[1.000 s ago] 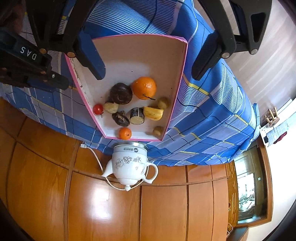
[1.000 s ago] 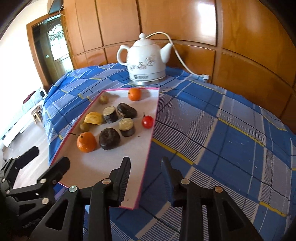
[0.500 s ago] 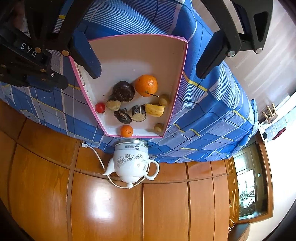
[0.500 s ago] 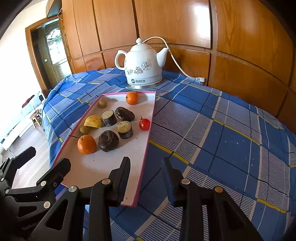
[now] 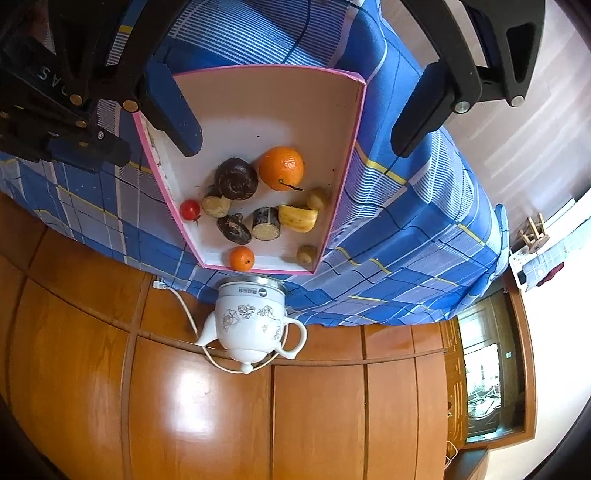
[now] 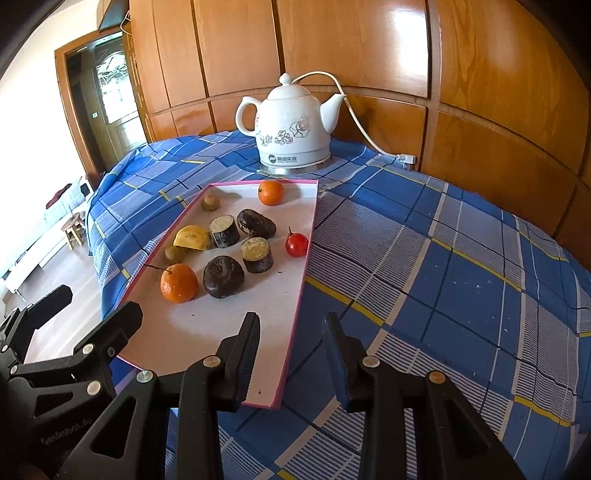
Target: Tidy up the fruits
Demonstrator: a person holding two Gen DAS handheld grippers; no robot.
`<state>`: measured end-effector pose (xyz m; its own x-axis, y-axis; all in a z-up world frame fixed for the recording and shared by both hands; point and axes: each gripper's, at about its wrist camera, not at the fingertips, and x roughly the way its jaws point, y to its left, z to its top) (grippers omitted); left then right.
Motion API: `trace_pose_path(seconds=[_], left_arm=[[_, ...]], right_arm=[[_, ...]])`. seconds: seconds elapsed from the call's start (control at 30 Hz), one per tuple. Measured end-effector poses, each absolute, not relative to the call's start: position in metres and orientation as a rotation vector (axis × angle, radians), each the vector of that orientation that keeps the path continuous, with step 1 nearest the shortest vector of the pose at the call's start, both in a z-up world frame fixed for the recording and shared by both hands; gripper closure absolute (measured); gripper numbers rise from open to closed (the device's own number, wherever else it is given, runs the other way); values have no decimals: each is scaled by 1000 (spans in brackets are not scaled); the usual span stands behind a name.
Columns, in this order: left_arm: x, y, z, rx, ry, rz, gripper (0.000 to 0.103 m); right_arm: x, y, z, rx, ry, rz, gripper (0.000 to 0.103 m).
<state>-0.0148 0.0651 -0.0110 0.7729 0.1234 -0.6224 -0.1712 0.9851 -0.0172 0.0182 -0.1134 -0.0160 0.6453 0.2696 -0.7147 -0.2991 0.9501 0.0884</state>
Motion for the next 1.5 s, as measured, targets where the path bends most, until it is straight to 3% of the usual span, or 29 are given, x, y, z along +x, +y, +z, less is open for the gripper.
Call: trace_pose_path(seconds=[1.5], left_arm=[[-17,72,-10,-74,656,177,0]], right_arm=[[17,-110,-15,-49,799,328,67]])
